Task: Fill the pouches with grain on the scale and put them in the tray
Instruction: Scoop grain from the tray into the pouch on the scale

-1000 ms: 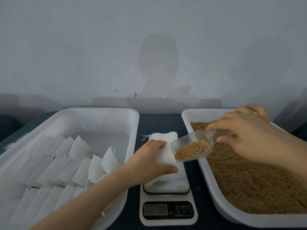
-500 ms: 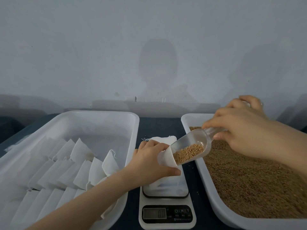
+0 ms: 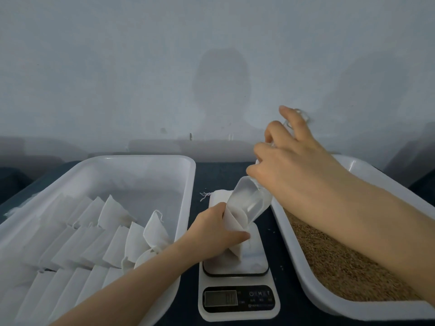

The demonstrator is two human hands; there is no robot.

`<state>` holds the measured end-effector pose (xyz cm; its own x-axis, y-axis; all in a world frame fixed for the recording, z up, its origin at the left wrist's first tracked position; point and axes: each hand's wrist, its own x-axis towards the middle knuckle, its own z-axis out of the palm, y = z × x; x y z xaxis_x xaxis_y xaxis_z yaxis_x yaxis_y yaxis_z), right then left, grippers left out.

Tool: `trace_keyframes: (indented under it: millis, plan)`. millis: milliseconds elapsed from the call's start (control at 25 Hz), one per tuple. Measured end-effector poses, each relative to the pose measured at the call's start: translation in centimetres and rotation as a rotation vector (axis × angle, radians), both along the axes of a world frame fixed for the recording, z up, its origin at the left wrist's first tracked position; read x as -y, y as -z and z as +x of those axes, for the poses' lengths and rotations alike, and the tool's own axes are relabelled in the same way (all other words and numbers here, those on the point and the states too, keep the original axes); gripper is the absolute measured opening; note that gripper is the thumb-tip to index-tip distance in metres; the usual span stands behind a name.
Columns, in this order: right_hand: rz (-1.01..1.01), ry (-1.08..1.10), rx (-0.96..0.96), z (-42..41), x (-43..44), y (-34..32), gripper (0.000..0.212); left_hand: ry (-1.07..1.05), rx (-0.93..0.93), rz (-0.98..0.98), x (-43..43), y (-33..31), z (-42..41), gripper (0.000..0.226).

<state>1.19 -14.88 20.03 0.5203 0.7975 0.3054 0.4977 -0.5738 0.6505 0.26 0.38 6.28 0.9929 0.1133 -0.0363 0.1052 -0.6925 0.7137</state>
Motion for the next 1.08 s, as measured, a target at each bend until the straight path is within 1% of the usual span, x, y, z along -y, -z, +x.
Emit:
trace_keyframes:
  millis: [80,120,200,240,320,400,440,520,600,640,680,760,840,960,1080]
  plan:
    - [0.002,0.045,0.009,0.0,0.7,0.1,0.047,0.0,-0.009,-0.022,-0.1,-0.1,0.0,0.036]
    - [0.015,0.071,0.045,0.2,1.4,0.0,0.044,0.002,-0.015,-0.032,-0.1,-0.1,0.0,0.034]
    - [0.139,0.089,0.1,1.1,3.6,0.1,0.033,0.006,-0.023,-0.036,-0.1,0.0,0.0,0.031]
    - [0.23,0.105,0.079,1.9,5.1,0.4,0.027,0.011,-0.02,-0.027,0.0,0.0,0.0,0.031]
    - [0.365,0.225,-0.057,3.7,8.0,1.5,0.019,0.014,-0.01,-0.018,0.0,0.1,0.0,0.032]
    - [0.453,0.414,-0.202,5.7,10.4,3.3,0.02,0.007,-0.001,-0.026,-0.1,0.2,0.0,0.033]
    - [0.46,0.502,-0.242,6.6,11.4,4.5,0.019,0.004,0.004,-0.026,-0.1,0.2,0.0,0.033]
    - [0.454,0.614,-0.337,7.9,13.1,7.1,0.012,0.0,0.013,-0.022,-0.2,0.1,0.1,0.032]
    - [0.47,0.647,-0.503,8.6,13.9,9.1,0.015,0.001,0.017,-0.024,-0.2,0.1,0.1,0.032]
    - [0.451,0.652,-0.553,8.7,14.0,9.8,0.018,0.003,0.018,-0.026,-0.1,0.1,0.0,0.032]
    - [0.415,0.645,-0.557,8.7,13.9,10.3,0.02,0.003,0.018,-0.028,-0.1,0.1,0.0,0.033]
    - [0.3,0.638,-0.47,8.5,13.7,11.0,0.02,0.002,0.015,-0.03,-0.1,0.1,0.1,0.033]
    - [0.214,0.671,-0.393,8.0,13.1,11.3,0.026,0.002,0.012,-0.028,-0.2,0.1,0.1,0.031]
    - [0.177,0.691,-0.353,7.6,12.0,11.1,0.033,-0.003,0.011,-0.033,-0.2,0.1,0.1,0.031]
    - [0.188,0.651,-0.417,7.2,11.3,11.4,0.035,-0.003,0.007,-0.037,-0.2,0.2,0.1,0.032]
